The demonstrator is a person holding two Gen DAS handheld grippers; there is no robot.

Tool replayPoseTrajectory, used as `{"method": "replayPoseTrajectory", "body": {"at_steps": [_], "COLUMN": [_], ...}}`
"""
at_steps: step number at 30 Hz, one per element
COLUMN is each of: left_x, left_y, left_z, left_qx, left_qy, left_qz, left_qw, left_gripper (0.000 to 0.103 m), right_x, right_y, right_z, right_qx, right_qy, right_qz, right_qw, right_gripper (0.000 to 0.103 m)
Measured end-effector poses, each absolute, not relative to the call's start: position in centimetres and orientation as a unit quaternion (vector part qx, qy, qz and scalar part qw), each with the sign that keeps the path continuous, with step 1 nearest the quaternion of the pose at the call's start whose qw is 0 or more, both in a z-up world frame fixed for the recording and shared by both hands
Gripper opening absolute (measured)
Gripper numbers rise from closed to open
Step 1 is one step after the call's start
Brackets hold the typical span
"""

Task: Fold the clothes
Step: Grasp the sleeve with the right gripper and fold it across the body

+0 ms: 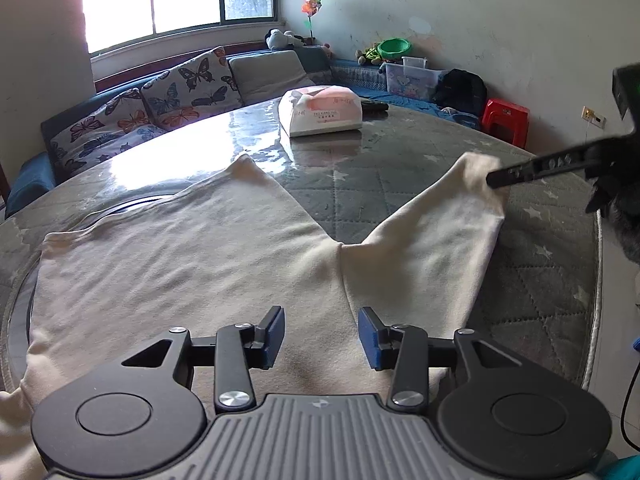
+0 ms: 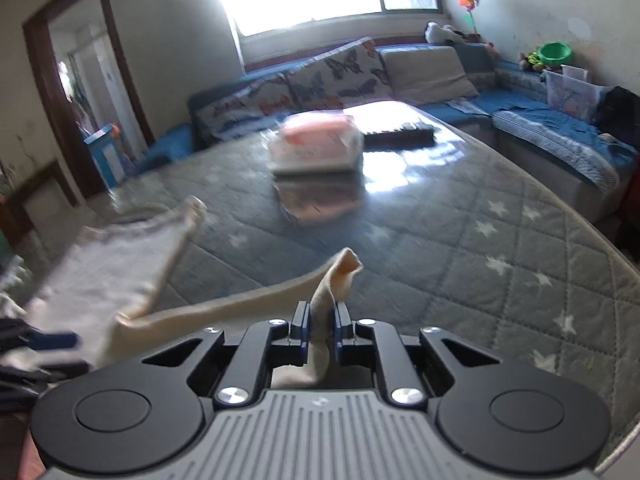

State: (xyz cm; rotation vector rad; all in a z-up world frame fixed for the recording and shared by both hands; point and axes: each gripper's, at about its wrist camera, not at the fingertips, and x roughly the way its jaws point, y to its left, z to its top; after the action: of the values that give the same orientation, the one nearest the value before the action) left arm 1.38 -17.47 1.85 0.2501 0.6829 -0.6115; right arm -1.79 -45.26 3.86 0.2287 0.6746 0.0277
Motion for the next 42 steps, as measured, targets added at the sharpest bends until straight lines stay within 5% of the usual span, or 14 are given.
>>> {"method": "replayPoseTrajectory", "body": {"at_steps": [19, 42], "left_x": [1.0, -0.9], "left_y": [-16.4, -8.1], "left_z": [1.4, 2.5], "left_qx": [0.101, 0.050], "left_qy": [0.322, 0.324], "left_qz": [-0.301, -0.225], "left_qw": [0.892, 0.918], "left_gripper": [0.050, 0.056], "right_x": [2.5, 8.3], "right_y": [-32.6, -17.1], "right_z": [14.3, 7.3], "right_qx": [0.085, -0.019], "right_qy": [0.269, 0.385], "right_qz": [0.241, 0.347], "right_qw": [0.929, 0.855], "right_gripper": [0.010, 0.016]}}
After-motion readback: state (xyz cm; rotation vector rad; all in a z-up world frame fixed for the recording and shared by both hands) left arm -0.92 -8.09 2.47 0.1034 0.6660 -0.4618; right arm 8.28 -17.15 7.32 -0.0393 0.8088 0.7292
